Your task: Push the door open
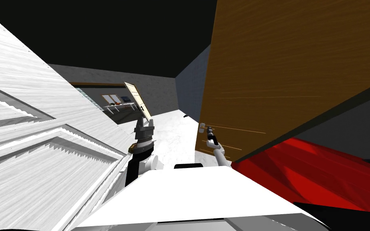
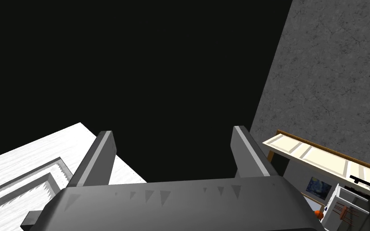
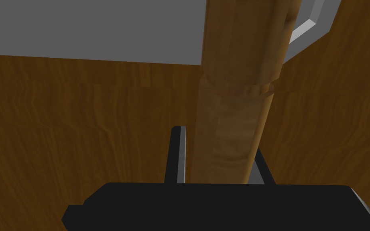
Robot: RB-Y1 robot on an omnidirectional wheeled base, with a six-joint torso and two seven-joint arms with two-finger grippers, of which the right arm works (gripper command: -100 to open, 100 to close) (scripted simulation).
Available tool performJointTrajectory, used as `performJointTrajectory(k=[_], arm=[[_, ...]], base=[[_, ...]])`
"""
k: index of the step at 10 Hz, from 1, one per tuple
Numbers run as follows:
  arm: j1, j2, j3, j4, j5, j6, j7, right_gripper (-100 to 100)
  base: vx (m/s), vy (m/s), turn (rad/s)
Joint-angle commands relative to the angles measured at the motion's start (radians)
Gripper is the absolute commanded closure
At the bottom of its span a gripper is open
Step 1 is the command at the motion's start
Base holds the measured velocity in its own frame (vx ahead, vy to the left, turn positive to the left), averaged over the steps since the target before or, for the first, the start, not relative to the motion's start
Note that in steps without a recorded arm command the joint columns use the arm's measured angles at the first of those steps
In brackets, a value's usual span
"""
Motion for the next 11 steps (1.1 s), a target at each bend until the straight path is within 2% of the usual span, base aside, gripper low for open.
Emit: performJointTrajectory(k=[1,5,9,10,11], arm=[[0.004,0.002,-0.030,-0.025,-0.002,0.005,0.013,100],[0.003,0.029,-0.078,-0.031,-0.007,0.005,0.035,100],[0.002,0.058,-0.114,-0.035,-0.010,0.005,0.051,100],[0.002,0.062,-0.117,-0.035,-0.010,0.005,0.053,100],[0.008,0.055,-0.120,-0.034,-0.011,0.005,0.051,100]], base=[[0.161,0.078,-0.092],[0.192,0.085,-0.099],[0.187,0.056,-0.076],[0.174,0.058,-0.060],[0.073,0.014,-0.045]])
